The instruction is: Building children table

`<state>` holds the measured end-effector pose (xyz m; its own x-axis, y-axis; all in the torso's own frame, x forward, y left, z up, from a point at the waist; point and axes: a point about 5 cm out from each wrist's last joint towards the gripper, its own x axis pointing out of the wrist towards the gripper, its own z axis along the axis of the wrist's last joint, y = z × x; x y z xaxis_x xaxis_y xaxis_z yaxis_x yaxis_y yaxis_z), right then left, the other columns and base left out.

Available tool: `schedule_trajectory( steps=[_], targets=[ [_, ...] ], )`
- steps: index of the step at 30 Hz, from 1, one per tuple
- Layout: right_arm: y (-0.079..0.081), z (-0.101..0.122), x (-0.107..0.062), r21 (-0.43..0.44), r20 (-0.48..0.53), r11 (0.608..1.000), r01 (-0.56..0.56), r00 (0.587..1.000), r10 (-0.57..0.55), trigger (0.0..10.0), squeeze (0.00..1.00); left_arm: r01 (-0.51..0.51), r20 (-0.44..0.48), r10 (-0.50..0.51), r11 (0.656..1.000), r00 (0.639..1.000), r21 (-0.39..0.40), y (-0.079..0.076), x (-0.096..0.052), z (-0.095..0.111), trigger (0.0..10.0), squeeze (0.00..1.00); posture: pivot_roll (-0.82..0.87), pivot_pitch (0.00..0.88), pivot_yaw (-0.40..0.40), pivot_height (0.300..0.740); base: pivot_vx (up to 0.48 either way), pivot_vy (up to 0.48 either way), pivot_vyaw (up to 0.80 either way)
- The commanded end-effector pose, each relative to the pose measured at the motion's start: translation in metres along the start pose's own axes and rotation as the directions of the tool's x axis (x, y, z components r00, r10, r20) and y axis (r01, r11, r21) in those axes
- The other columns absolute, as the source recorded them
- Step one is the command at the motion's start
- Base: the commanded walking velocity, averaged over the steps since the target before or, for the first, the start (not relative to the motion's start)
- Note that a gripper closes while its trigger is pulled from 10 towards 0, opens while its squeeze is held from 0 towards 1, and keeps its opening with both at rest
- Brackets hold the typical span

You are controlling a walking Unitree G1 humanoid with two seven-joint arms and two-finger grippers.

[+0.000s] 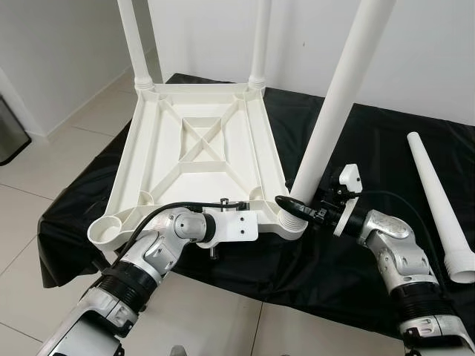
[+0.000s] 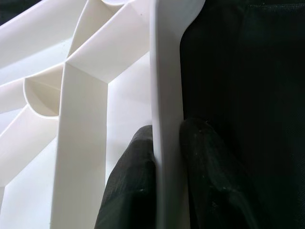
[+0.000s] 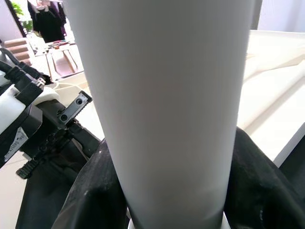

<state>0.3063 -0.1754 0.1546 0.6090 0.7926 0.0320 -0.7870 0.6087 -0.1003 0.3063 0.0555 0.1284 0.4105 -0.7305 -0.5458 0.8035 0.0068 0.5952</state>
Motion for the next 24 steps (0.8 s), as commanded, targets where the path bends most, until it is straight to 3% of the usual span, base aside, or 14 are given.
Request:
schedule_trajectory(
  steps=[1,12,24],
  targets=[
    [0.001,0.006,0.001,0.017,0.046,0.999,0.036,0.998,-0.037,10.0,0.0,-0.012,0.009,0.012,1.0,1.0,0.012,-0.001,0.001,0.002,10.0,0.0,-0.03,0.0,-0.022,0.74,0.0,0.0,0.0],
    [0.007,0.012,-0.001,0.03,0.086,0.987,0.155,0.984,-0.157,10.0,0.0,-0.009,0.01,0.009,1.0,1.0,0.011,-0.002,0.001,0.001,10.0,0.0,-0.04,0.01,-0.02,0.74,0.0,0.0,0.0],
    [0.029,0.016,0.006,0.052,0.125,0.969,0.242,0.961,-0.247,10.0,0.0,-0.011,0.006,0.011,1.0,1.0,0.01,-0.001,0.001,0.001,10.0,0.0,-0.03,0.018,-0.021,0.74,0.0,0.0,0.0]
  ],
)
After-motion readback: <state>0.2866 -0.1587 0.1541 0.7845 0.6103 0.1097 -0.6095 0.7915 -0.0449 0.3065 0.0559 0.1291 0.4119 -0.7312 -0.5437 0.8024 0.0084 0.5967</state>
